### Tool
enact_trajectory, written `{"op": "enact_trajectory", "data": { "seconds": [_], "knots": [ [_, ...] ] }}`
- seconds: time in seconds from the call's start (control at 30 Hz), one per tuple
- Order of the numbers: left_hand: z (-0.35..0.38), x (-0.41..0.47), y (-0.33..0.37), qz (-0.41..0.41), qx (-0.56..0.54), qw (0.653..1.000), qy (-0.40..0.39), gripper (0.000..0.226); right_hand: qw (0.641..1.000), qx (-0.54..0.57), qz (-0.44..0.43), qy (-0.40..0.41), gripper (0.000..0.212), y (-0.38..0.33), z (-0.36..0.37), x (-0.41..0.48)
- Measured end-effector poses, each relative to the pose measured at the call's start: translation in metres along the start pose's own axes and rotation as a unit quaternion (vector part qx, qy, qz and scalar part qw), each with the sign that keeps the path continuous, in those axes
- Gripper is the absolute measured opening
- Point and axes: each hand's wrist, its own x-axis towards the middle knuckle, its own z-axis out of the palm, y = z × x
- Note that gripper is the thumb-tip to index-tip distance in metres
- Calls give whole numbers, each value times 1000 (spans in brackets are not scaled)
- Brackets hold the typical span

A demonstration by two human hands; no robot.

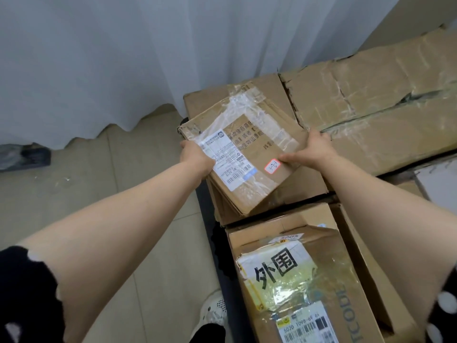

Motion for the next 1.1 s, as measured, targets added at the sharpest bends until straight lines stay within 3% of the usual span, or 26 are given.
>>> {"op": "enact_trajectory", "data": {
  "seconds": [0.07, 0.2, 0.33, 0.67, 0.83, 0.97, 1.1],
  "knots": [
    [0, -9, -3, -1, -3, 1000, 0, 68, 1000, -4, 7, -22, 113, 4, -4, -10],
    [-1, -30, -8, 0, 29, 998, -53, 94, 997, -25, 36, -71, 109, 12, 3, -35],
    [-5, -46, -11, -26, 16, 995, -92, 102, 995, -36, 61, -74, 108, 12, 8, -48],
    [-1, -59, -29, 95, 103, 985, -102, 102, 986, -90, 88, -109, 109, 25, 7, -54],
    [3, -60, -33, 114, 149, 978, -91, 97, 986, -103, 77, -102, 99, 28, 10, -57],
    [4, -68, -34, 109, 180, 975, -64, 93, 994, -60, 68, -68, 109, 31, 8, -69],
    [8, -92, -24, 168, 265, 949, -8, 86, 999, -51, 1, 10, 89, 44, -12, -94]
  ]
}}
